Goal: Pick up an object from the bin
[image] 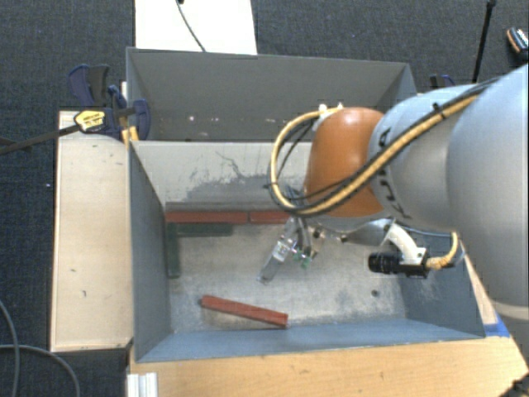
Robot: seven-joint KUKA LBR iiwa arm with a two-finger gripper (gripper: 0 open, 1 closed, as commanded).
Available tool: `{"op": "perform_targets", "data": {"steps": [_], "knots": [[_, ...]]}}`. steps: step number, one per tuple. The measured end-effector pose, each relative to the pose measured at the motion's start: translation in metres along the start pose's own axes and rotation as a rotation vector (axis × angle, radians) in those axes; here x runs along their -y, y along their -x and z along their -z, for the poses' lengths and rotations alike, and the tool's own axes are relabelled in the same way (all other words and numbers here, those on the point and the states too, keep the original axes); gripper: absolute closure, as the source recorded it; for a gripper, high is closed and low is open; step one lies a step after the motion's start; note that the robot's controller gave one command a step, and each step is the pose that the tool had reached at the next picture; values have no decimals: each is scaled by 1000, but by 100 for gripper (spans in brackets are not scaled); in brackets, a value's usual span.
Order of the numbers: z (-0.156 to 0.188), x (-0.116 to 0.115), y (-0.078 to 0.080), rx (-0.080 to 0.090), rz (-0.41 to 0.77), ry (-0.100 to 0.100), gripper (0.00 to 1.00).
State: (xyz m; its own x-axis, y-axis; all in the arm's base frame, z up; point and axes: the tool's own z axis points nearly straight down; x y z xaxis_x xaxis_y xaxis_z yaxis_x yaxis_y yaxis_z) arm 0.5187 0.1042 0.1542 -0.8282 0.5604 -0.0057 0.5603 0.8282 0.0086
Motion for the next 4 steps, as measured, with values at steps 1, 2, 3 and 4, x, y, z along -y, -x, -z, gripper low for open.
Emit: {"op": "perform_targets", "data": {"steps": [1,2,3,4], "knots": [[-26,-10,-61,-11,18,-11,0],[-85,-40,-79,-8,212,-8,0],[-84,-40,-78,-7,209,-8,100],[48,-41,-45,0,149,-3,100]]}}
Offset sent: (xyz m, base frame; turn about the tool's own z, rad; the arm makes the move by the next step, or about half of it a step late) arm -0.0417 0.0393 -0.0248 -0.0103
